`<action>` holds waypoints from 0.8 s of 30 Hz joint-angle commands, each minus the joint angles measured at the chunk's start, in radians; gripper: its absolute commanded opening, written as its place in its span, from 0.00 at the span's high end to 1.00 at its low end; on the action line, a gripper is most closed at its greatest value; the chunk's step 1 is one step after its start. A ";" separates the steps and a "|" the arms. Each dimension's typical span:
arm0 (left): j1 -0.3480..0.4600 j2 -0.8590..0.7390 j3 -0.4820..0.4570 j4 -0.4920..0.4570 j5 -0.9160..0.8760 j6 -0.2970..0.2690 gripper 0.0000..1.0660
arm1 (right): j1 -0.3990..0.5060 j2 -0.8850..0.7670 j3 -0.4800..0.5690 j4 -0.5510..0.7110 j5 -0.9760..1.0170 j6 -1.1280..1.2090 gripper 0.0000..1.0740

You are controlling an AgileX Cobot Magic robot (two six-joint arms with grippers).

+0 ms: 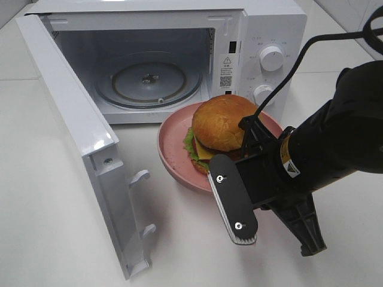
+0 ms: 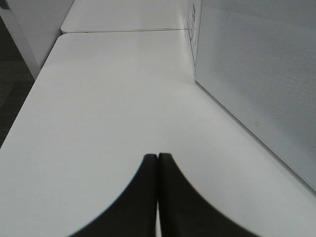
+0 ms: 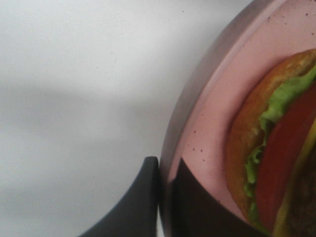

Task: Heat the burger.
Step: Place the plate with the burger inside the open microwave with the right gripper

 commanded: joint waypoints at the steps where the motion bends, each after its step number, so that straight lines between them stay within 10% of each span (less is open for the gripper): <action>1: 0.004 -0.020 0.004 -0.003 -0.009 -0.005 1.00 | 0.003 -0.014 -0.005 0.011 -0.051 -0.084 1.00; 24: 0.004 -0.020 0.004 -0.002 -0.009 -0.005 1.00 | 0.002 0.049 -0.078 0.091 -0.162 -0.287 1.00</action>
